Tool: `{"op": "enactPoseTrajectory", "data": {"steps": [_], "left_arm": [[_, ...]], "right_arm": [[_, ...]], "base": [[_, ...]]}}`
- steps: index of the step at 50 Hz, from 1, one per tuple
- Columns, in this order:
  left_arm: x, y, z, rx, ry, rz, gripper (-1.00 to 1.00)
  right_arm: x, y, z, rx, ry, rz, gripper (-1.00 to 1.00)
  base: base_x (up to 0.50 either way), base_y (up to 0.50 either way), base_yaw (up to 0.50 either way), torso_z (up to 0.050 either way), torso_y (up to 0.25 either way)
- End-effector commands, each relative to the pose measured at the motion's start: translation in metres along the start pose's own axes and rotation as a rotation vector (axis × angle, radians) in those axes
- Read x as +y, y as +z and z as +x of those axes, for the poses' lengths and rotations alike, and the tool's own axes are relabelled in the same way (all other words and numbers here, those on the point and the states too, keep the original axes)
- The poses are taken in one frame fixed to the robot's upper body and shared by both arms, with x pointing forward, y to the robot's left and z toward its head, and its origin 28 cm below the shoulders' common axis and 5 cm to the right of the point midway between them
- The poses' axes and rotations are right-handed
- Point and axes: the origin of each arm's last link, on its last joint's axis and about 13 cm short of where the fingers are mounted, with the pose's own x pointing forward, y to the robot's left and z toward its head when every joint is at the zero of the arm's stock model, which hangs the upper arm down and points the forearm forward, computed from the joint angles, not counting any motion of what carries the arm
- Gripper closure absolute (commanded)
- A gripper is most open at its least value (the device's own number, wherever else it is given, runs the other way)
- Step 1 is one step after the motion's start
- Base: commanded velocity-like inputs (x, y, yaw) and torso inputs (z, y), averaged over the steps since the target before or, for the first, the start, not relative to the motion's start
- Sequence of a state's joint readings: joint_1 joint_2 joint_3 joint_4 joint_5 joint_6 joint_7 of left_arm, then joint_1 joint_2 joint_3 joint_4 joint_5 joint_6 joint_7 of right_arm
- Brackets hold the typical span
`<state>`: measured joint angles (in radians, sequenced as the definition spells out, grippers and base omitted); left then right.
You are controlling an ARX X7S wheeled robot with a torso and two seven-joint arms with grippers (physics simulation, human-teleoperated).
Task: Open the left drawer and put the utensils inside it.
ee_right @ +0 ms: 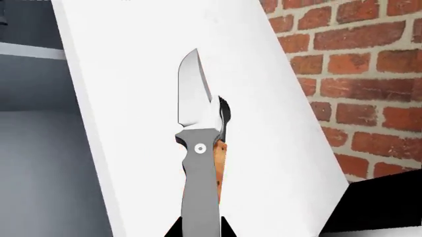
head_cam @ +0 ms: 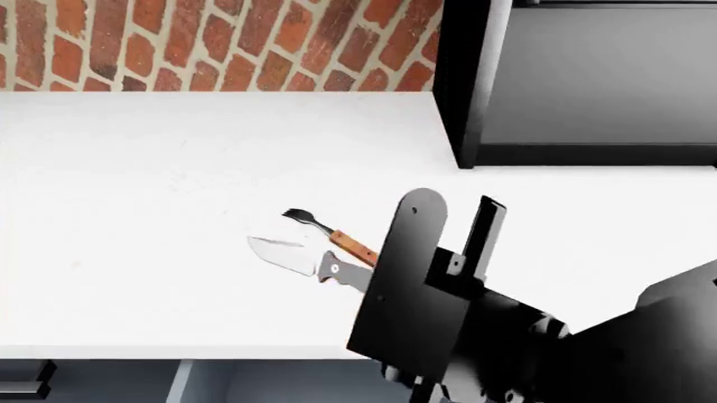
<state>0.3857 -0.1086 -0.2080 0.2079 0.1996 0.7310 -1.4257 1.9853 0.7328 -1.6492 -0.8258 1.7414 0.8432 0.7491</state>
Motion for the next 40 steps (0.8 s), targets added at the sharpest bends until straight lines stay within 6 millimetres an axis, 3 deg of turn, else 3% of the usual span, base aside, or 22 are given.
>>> {"op": "enactPoseTrajectory", "data": {"steps": [1,13,40], "left_arm": [[0.000,0.000,0.000,-0.004,-0.003,0.005,-1.00],[0.000,0.000,0.000,-0.002,-0.002,0.005,-1.00],[0.000,-0.001,-0.001,0.000,-0.005,0.010,-1.00]], "right_arm": [[0.015,0.004,-0.004,-0.028,0.071,-0.114,1.00],[0.032,-0.001,0.006,-0.019,0.157,-0.170,1.00],[0.045,-0.003,0.020,0.002,0.232,-0.288,1.00]], "base": [[0.00,0.00,0.00,0.000,0.000],[0.00,0.00,0.00,0.000,0.000],[0.00,0.00,0.00,0.000,0.000]]}}
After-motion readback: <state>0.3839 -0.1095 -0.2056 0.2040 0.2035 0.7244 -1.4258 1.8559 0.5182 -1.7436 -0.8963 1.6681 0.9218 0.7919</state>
